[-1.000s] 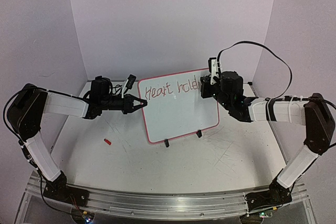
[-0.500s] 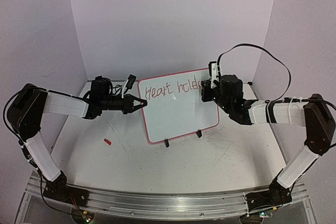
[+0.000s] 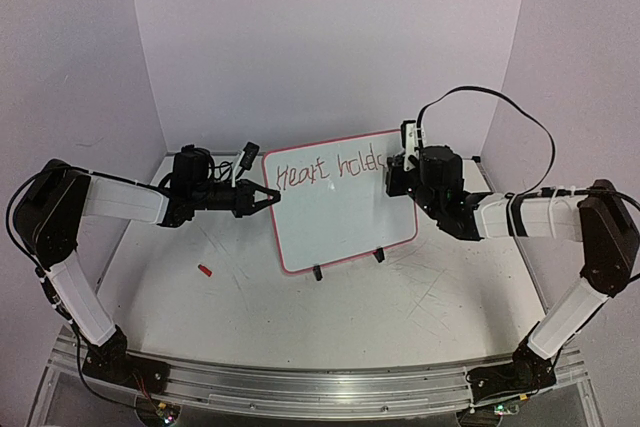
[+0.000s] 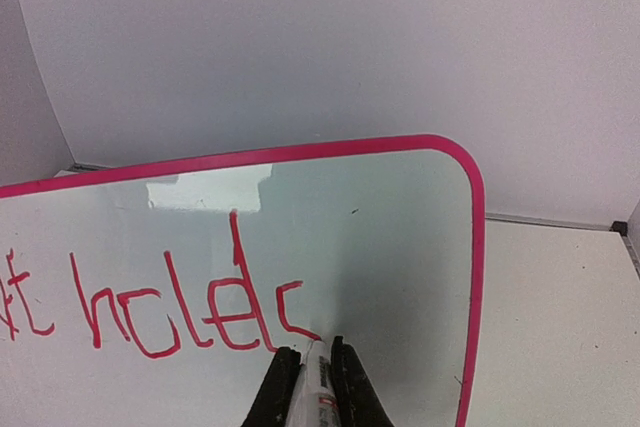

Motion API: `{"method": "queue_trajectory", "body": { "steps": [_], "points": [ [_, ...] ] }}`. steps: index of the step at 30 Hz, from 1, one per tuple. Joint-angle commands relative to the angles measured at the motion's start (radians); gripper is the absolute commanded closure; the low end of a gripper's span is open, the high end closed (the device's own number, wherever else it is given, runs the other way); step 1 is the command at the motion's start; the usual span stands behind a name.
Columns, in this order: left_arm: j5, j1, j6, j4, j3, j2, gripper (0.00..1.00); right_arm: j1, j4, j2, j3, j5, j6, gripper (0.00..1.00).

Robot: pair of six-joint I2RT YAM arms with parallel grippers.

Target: Write a sentence on the whiteboard

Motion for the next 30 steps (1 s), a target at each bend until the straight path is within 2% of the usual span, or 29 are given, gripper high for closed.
{"method": "queue_trajectory", "body": {
  "steps": [1, 9, 16, 20, 25, 30],
  "points": [
    [-0.141, 0.011, 0.133, -0.025, 0.017, -0.013, 1.00, 0.021, 0.000, -0.003, -0.006, -0.018, 0.031, 1.00],
    [-0.142, 0.012, 0.132, -0.028, 0.019, -0.007, 1.00, 0.049, -0.001, -0.015, 0.041, -0.045, 0.030, 1.00],
    [-0.156, 0.011, 0.127, -0.029, 0.010, -0.015, 1.00, 0.076, -0.045, -0.311, -0.049, 0.066, 0.026, 1.00],
    [-0.176, 0.007, 0.120, -0.029, 0.011, -0.016, 1.00, 0.076, -0.052, -0.324, -0.105, -0.031, 0.005, 1.00],
    [-0.181, 0.006, 0.110, -0.030, 0.014, -0.018, 1.00, 0.077, -0.063, -0.283, -0.087, -0.224, -0.014, 1.00],
    [-0.187, 0.001, 0.111, -0.030, 0.016, -0.012, 1.00, 0.122, -0.125, -0.221, -0.026, -0.260, -0.092, 1.00]
  ]
}}
